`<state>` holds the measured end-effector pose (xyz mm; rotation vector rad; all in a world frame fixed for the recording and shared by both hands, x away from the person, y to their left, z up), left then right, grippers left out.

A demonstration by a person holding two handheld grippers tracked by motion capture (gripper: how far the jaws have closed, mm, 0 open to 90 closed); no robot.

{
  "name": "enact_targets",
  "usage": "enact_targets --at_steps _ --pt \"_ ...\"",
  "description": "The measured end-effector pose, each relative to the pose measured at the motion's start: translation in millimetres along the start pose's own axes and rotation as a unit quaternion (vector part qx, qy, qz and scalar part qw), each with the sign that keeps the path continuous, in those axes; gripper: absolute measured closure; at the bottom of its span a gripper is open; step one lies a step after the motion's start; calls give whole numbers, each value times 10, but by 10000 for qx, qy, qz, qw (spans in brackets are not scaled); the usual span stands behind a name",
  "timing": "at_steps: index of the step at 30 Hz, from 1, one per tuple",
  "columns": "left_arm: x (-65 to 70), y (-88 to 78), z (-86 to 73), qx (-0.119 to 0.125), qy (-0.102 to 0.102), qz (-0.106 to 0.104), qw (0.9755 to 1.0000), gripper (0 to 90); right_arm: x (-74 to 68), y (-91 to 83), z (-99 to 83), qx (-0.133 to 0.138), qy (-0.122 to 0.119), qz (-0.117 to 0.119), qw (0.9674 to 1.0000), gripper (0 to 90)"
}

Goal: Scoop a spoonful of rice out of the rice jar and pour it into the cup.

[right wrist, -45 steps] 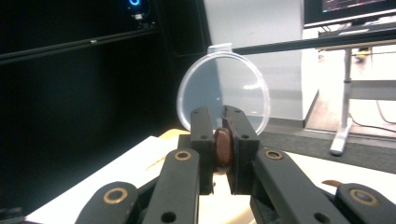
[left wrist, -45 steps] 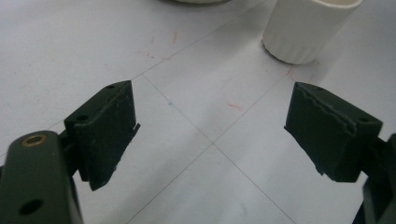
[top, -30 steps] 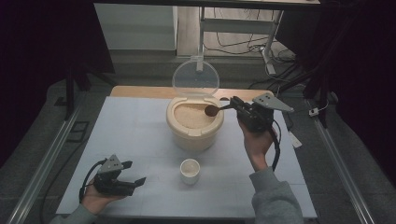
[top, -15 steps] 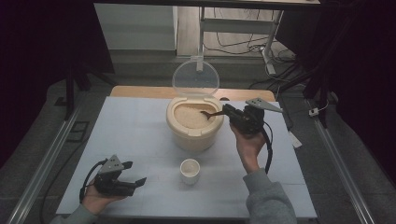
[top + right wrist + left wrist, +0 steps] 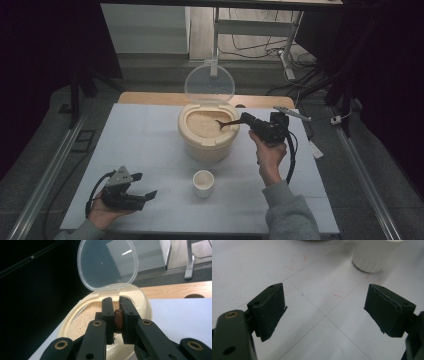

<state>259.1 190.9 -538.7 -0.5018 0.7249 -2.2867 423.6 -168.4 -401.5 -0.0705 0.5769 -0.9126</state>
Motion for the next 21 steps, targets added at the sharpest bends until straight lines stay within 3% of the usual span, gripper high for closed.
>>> enact_targets --at_steps 5,14,21 --pt "3 6 0 -12 9 1 10000 170 75 0 -15 -8 436 37 9990 823" --pt "6 9 0 -14 25 2 10000 172 194 -36 -10 50 1209 218 9924 827" --pt "9 13 1 -19 40 6 10000 172 257 -44 -26 -19 1552 247 9876 827"
Point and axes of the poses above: each handheld gripper's, and its own axes: y roughly forward along the jaws, z roughly out of its top, x roughly to its right, the point moved 5 cm from there along y, roughly forward along the jaws, and after that the axes turned 3 degrees about -z, right-handed, at the moved point
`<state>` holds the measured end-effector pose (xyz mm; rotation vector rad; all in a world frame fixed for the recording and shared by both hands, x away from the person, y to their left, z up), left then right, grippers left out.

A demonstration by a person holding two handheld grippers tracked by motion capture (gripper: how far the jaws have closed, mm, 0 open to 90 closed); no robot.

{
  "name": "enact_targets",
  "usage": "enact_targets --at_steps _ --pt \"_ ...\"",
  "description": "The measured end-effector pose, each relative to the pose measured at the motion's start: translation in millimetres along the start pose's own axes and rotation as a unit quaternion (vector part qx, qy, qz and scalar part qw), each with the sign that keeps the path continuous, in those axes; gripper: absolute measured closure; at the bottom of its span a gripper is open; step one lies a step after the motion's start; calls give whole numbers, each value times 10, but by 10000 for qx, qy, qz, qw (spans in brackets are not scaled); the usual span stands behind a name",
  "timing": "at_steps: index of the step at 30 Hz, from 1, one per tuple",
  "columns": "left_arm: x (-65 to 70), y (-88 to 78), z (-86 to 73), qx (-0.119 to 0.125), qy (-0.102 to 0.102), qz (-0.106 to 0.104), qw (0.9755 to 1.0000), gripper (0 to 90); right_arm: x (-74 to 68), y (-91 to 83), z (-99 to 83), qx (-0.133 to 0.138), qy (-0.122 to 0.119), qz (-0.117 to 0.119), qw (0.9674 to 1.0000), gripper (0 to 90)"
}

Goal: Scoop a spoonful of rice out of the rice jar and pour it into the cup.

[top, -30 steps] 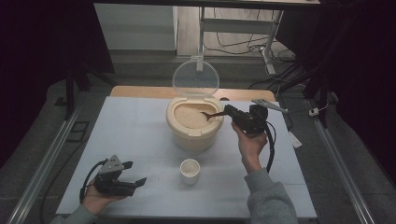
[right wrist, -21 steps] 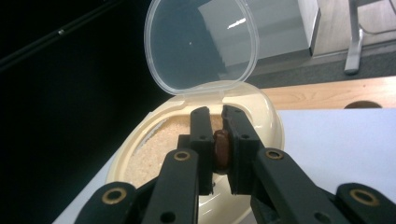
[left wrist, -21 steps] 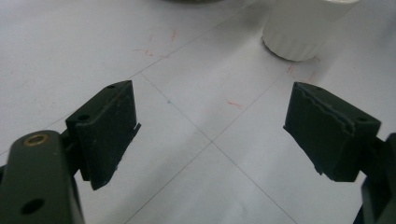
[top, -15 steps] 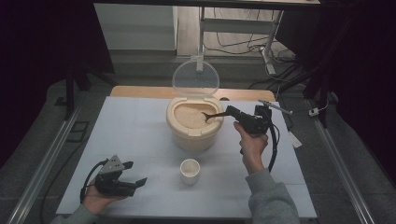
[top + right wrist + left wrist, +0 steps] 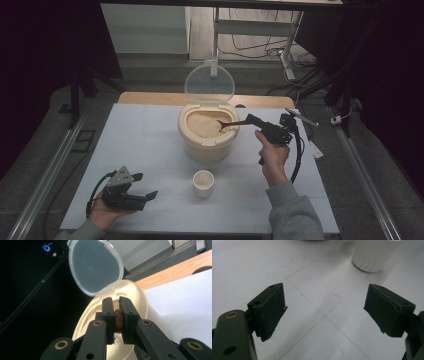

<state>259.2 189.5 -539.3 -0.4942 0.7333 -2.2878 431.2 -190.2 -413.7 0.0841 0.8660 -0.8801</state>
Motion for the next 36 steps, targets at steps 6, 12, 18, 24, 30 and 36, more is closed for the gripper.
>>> enact_targets --at_steps 6,12,18,24,30,36 --pt "0 3 1 -4 5 8 10000 173 29 -33 23 74 149 60 9998 827" --pt "5 11 3 -12 22 18 10000 173 28 -68 48 99 206 114 9997 828" --pt "8 17 2 -31 45 53 10000 174 44 -83 64 120 343 180 9992 828" --pt "14 18 3 -42 72 63 9999 175 70 -93 63 83 509 238 9984 828" --pt "6 20 1 -41 64 72 9999 176 93 -112 70 122 663 327 9972 828" --pt "-14 18 -1 -34 34 106 9999 175 85 -158 99 149 689 393 9967 828"
Point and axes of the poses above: each handheld gripper's, and its own axes: y roughly forward along the jaws, z roughly out of its top, x roughly to its right, the point moved 5 cm from there along y, roughly forward along the jaws, and after that the axes turned 3 degrees about -z, right-handed, at the moved point
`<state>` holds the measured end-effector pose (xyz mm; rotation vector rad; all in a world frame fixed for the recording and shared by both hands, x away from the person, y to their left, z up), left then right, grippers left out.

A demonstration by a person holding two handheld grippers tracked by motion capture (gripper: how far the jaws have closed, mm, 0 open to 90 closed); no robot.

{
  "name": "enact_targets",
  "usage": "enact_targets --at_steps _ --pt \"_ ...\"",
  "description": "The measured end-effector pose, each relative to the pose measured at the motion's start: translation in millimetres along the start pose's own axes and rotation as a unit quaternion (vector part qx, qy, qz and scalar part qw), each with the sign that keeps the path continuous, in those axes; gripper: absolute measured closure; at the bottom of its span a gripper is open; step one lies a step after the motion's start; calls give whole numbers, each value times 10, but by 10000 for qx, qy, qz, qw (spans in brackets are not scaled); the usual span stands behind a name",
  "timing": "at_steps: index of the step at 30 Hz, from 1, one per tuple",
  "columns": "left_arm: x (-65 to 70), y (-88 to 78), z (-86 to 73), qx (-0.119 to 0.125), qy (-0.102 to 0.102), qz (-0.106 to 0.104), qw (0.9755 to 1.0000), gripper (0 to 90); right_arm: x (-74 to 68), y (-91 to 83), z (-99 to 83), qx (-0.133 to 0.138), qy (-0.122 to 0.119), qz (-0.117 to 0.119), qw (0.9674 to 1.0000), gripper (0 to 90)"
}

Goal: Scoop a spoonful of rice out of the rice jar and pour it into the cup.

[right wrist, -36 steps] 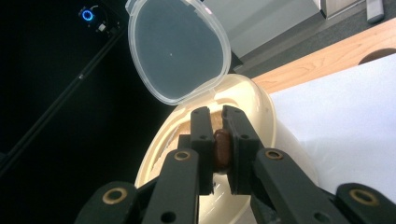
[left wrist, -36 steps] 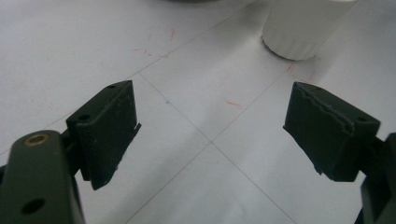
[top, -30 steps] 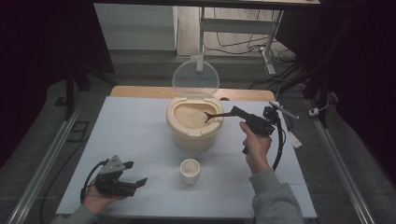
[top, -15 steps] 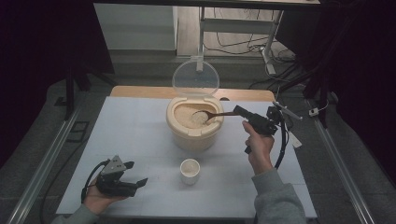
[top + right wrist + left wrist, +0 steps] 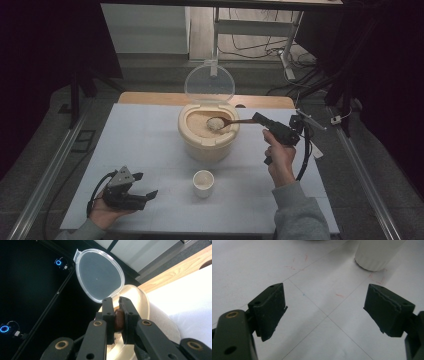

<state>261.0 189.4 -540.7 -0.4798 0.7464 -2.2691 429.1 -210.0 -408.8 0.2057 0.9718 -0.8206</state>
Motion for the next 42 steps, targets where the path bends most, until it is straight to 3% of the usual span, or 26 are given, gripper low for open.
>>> enact_targets --at_steps 12,32,42 --pt "-13 9 -11 -25 -26 9 10000 169 -53 -84 29 -44 -117 120 9998 828" --pt "-7 13 -15 -47 -19 -6 10000 168 -103 -63 -22 -132 -179 199 9996 828" --pt "-4 14 -13 -51 -10 -7 10000 169 -200 -176 -31 -202 -180 376 9989 828"
Point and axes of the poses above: each handheld gripper's, and its own axes: y roughly forward along the jaws, z roughly out of its top, x roughly to its right, the point moved 5 cm from there along y, roughly forward along the jaws, and after that the axes turned 3 degrees about -z, right-handed, at the moved point
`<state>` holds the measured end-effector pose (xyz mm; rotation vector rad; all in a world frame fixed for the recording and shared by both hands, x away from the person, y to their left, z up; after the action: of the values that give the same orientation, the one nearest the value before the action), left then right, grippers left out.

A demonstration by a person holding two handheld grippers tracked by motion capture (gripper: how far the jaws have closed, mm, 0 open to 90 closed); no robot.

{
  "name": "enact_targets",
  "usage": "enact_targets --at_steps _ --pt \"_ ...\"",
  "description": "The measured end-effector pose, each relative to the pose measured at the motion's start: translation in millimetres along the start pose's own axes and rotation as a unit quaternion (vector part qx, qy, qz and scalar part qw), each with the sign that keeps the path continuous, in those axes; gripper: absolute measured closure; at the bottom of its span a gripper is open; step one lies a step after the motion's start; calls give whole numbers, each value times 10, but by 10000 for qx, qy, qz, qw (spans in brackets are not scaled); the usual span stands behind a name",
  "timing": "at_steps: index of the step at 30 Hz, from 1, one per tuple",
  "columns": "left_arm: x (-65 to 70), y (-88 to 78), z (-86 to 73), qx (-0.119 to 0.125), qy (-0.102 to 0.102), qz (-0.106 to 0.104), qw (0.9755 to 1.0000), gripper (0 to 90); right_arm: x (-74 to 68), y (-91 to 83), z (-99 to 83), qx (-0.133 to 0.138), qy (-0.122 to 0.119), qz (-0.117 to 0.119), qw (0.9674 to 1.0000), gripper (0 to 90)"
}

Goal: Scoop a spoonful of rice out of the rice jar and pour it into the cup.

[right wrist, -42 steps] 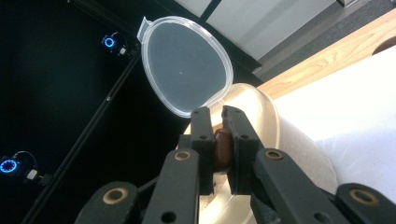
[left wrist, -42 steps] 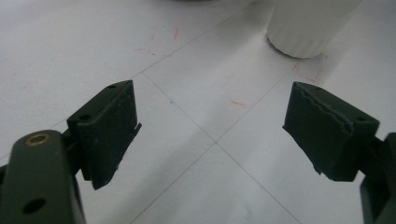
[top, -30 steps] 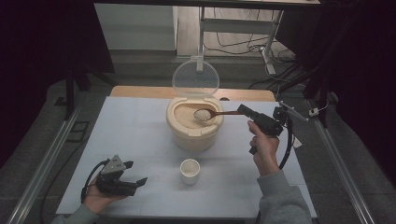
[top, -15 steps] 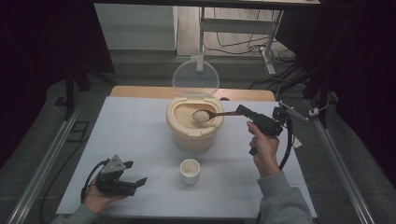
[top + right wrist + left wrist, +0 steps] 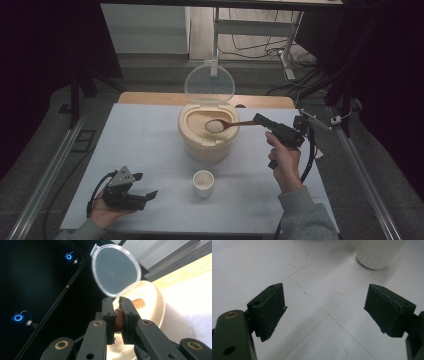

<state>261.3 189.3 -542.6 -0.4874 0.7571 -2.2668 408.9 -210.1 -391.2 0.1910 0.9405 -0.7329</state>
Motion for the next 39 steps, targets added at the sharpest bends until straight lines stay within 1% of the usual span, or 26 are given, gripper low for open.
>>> enact_targets --at_steps 4,8,10,16,20,24,27,31,33,39 --pt "-4 4 -1 -6 -5 1 10000 169 -54 -59 -59 -180 -24 102 9998 828" --pt "-4 4 1 -5 2 0 10000 169 -64 -115 -172 -439 -42 202 9988 828" --pt "-1 5 2 -6 2 -1 10000 169 -46 -138 -241 -553 -8 283 9981 827" --pt "1 12 2 -25 10 -7 10000 168 58 -191 -471 -861 30 334 9957 828" --pt "-1 15 1 -28 -3 -8 10000 169 137 -203 -611 -1073 -1 278 9938 827" --pt "0 19 0 -38 5 -10 10000 169 221 -181 -710 -1242 -116 105 9921 828" --pt "-1 18 -2 -40 9 -10 10000 168 267 -150 -762 -1341 -161 26 9908 827" --pt "-5 19 -5 -46 10 -10 10000 169 295 -104 -806 -1400 -292 -83 9897 827" --pt "-3 20 -6 -50 12 -13 10000 169 293 -88 -813 -1410 -384 -132 9892 827" --pt "0 22 -7 -55 15 -15 10000 169 228 -80 -819 -1407 -823 -242 9863 827"
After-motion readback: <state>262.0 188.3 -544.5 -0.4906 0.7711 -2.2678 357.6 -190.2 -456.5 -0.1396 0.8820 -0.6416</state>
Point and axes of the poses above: each handheld gripper's, and its own axes: y roughly forward along the jaws, z roughly out of its top, x roughly to its right, the point moved 5 cm from there along y, roughly forward along the jaws, and after that the axes turned 3 degrees about -z, right-handed, at the moved point
